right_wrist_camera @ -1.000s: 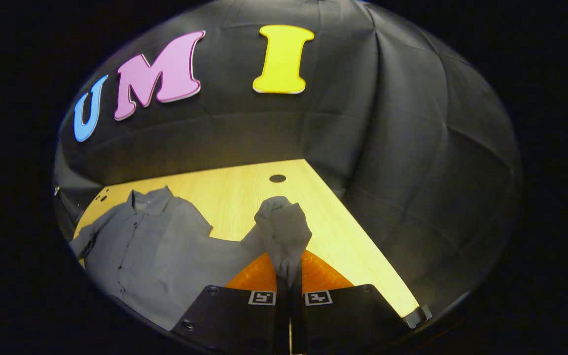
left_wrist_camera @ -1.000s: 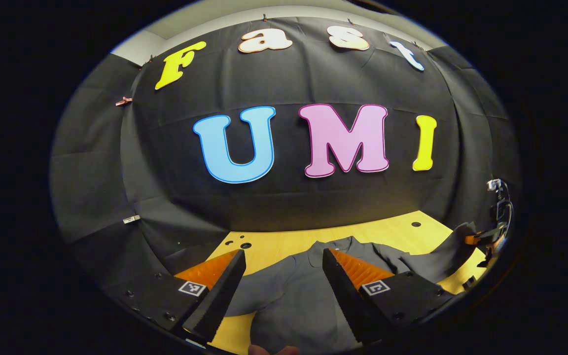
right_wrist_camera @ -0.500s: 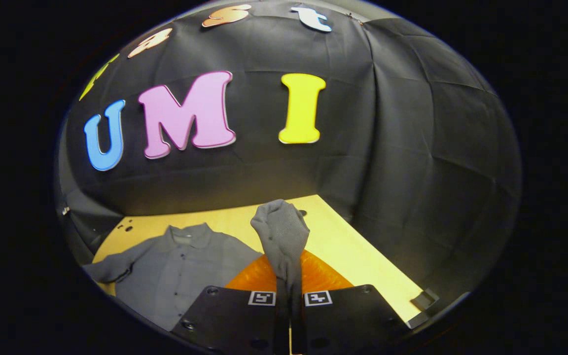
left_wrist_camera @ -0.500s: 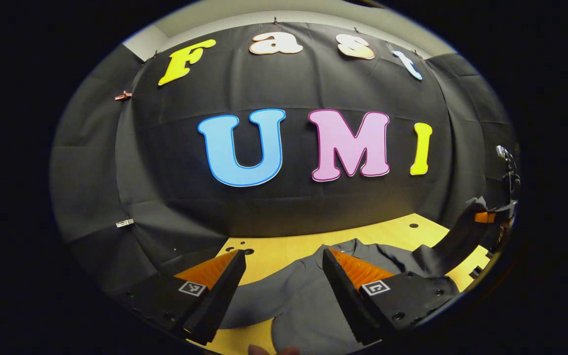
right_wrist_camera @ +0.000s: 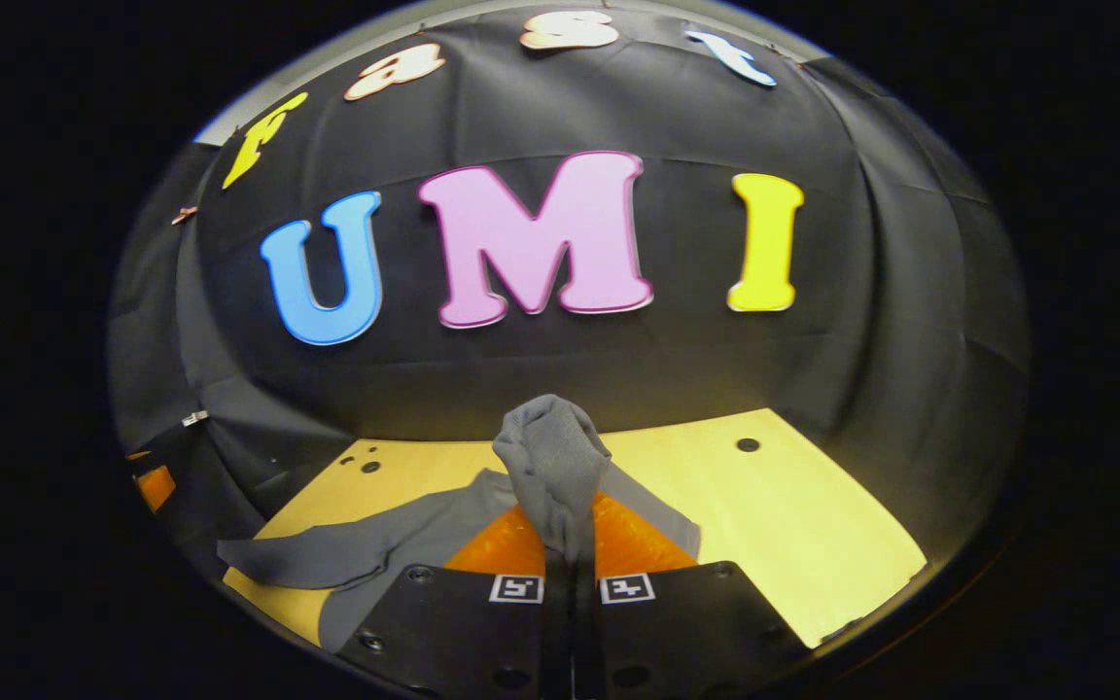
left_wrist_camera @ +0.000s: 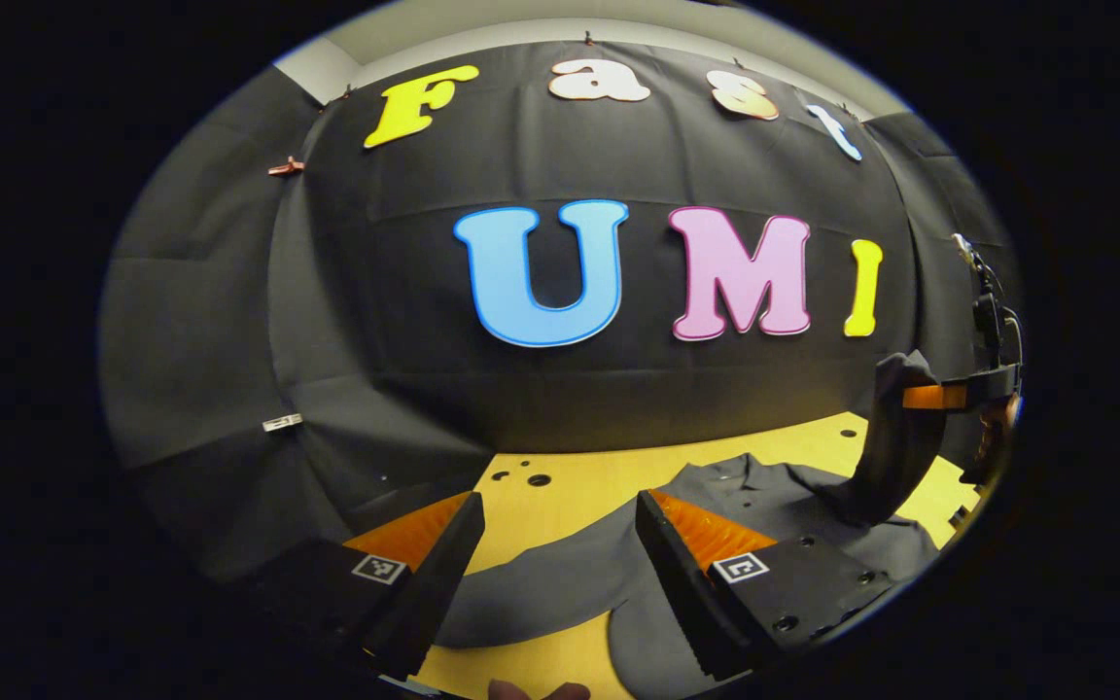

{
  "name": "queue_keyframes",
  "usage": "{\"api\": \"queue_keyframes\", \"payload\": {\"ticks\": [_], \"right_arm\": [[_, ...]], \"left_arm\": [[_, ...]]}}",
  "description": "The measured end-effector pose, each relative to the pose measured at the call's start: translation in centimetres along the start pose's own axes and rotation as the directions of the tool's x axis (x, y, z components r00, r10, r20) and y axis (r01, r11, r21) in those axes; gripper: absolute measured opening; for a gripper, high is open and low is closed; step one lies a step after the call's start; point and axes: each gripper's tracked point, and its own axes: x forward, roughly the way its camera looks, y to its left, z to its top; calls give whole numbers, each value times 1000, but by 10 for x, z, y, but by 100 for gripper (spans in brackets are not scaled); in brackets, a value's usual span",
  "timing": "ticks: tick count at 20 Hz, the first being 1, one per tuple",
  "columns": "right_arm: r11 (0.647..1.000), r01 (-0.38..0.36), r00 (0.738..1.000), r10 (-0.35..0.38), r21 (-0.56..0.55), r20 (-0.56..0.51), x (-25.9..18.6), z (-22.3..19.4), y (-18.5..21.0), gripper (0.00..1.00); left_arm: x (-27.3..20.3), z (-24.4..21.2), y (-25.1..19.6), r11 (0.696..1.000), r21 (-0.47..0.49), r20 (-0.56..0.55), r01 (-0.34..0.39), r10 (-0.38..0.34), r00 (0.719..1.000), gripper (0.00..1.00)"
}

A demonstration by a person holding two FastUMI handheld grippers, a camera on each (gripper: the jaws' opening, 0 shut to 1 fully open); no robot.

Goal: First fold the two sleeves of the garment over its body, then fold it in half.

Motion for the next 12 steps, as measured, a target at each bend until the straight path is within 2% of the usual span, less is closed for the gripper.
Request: {"api": "queue_keyframes", "payload": {"ticks": [5,9,12], "right_arm": [[992,-111,989,105,-54,-103,38,-56,79,6],[984,-141,968,114,-110,-223,58,-126,111,6],[978,-157,941,107,-134,-320,72,-178,129,7]], "left_arm": [[-7,-36,59,996,-17,-57,-85,84,995,99],[-7,-68,99,991,-4,-103,-135,134,986,99],[-5,-93,125,983,-45,-157,-176,167,973,99]]}}
